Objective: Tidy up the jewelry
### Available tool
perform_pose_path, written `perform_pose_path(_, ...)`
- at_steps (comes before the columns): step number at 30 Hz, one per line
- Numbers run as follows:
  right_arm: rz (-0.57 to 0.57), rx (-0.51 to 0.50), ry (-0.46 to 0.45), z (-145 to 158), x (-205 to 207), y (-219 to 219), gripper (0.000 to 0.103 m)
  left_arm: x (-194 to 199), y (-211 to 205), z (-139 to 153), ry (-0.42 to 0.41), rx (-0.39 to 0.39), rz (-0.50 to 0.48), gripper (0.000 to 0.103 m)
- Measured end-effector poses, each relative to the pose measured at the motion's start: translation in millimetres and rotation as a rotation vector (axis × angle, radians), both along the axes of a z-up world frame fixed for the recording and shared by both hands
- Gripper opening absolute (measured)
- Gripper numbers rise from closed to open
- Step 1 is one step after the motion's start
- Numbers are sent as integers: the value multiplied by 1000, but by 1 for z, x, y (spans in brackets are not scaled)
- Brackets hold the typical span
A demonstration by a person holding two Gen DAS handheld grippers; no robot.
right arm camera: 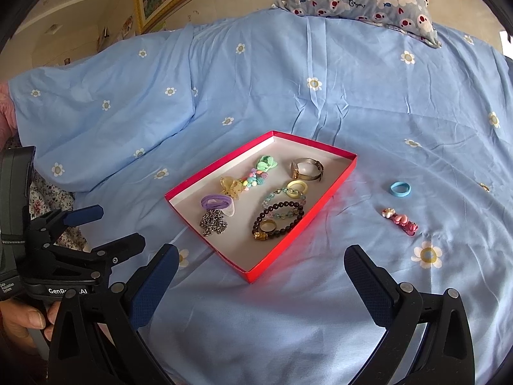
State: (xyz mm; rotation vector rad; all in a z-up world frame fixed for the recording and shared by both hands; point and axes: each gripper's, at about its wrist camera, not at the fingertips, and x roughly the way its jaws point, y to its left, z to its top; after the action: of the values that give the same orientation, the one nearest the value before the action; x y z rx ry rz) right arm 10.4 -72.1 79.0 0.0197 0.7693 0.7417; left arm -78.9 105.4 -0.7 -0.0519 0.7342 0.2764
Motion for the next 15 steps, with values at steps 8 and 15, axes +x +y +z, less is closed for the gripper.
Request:
perform_pose_path(8, 2, -4, -3, 0, 0, 1, 103, 0, 0, 0, 0, -2, -1, 103)
perform_pose_path(15, 1, -3, -3, 0, -1, 1, 103, 0, -1, -2, 4, 2, 0, 103)
